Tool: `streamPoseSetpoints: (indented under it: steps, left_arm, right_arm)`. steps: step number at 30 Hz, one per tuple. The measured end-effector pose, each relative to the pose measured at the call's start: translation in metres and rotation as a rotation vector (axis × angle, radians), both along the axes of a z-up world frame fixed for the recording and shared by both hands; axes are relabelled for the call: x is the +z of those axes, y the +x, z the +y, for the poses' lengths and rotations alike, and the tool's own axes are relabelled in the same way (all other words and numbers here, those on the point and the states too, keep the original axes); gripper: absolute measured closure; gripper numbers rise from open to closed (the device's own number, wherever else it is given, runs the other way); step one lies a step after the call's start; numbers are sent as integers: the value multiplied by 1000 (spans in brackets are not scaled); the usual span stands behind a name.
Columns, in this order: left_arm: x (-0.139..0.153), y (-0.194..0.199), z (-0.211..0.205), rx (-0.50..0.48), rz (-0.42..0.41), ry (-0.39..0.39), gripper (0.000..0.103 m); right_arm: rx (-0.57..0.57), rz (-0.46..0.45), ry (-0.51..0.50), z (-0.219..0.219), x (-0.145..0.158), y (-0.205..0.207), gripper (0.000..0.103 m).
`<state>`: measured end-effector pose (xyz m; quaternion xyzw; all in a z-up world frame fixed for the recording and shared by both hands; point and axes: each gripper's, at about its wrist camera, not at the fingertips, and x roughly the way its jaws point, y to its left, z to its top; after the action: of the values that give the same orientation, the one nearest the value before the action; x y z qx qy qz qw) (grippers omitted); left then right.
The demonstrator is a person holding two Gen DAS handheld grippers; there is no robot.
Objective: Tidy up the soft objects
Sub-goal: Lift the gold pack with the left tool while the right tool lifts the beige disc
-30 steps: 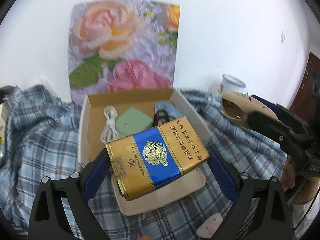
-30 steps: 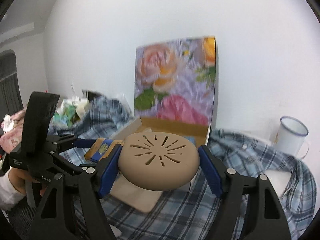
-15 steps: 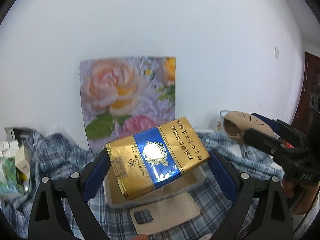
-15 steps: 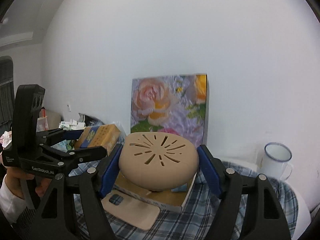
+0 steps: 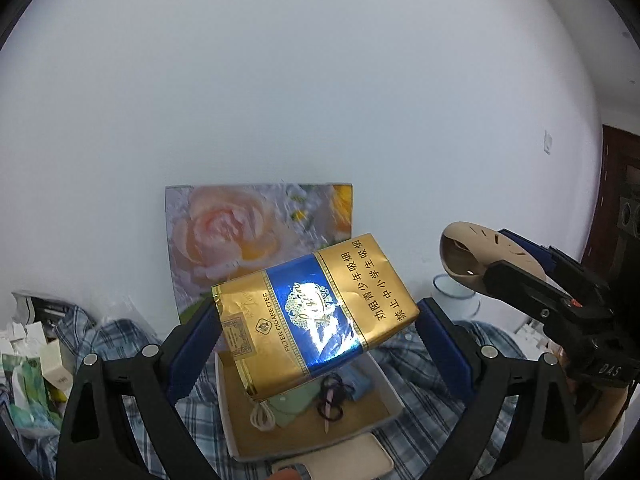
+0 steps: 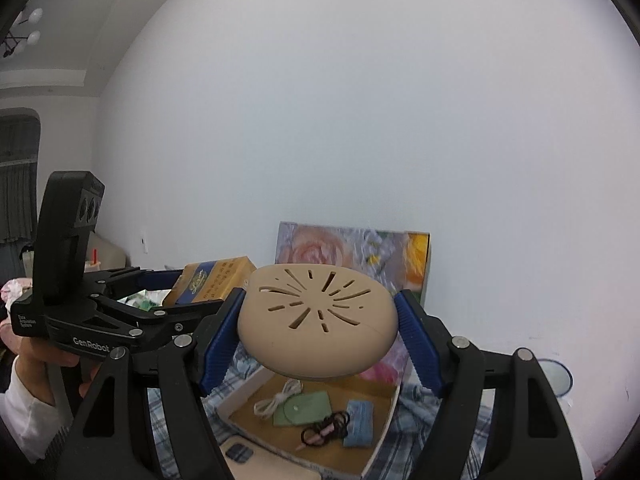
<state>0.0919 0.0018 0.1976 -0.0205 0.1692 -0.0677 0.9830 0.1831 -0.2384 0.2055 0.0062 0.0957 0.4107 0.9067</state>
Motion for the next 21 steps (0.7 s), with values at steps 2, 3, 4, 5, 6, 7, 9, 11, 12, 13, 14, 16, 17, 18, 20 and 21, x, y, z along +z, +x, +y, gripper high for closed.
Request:
streamPoseSetpoints:
  steps: [2,3,4,5,6,7,9,11,12,13,14,16,17,18,20,21]
  left_arm:
    - [5,4,4,9,-13,-9,6]
    - [8,6,6,14,-19,-11,6]
    - [10,9,7,17,-22,-12,6]
    - [12,11,7,16,-23,-11,6]
    - [13,13,7,14,-21,-6,6]
    - [13,15,7,14,-22,-2,6]
    - [13,19,6,16,-26,-2,6]
    - [9,24,6,17,-20,-10,6]
    - [6,26,6,20,-16,-11,6]
    - [1,27,6,23,-12,-12,6]
    - [-3,28,6,25,-9,-12,6]
    - [-12,33,5,26,2,6,6]
    - [-17,36,4,28,8,17,6]
    - [-20,38,4,29,14,21,6]
    - [-29,42,3,14,27,25,6]
    - [-36,45,3,6,39,30,6]
  right_arm:
    - [4,-9,8,4,6,4,30]
    - [2,-16,12,6,9,4,30]
    - [4,-18,15,8,12,6,30]
    - [4,-19,18,10,14,8,30]
    - [-3,-24,20,13,18,10,30]
    - [-3,-30,19,16,21,11,30]
    - [0,-37,26,22,26,14,30]
    - [-6,-42,48,25,29,16,30]
    - [-9,-39,65,27,29,18,30]
    - [-9,-37,76,28,28,17,30]
    - [-9,-37,84,31,26,18,30]
    - [-5,-14,92,35,18,21,30]
    - [6,-1,86,38,13,24,30]
    - [7,8,76,41,8,26,30]
    - [-1,25,59,46,0,31,30]
    - [1,34,52,49,-4,33,30]
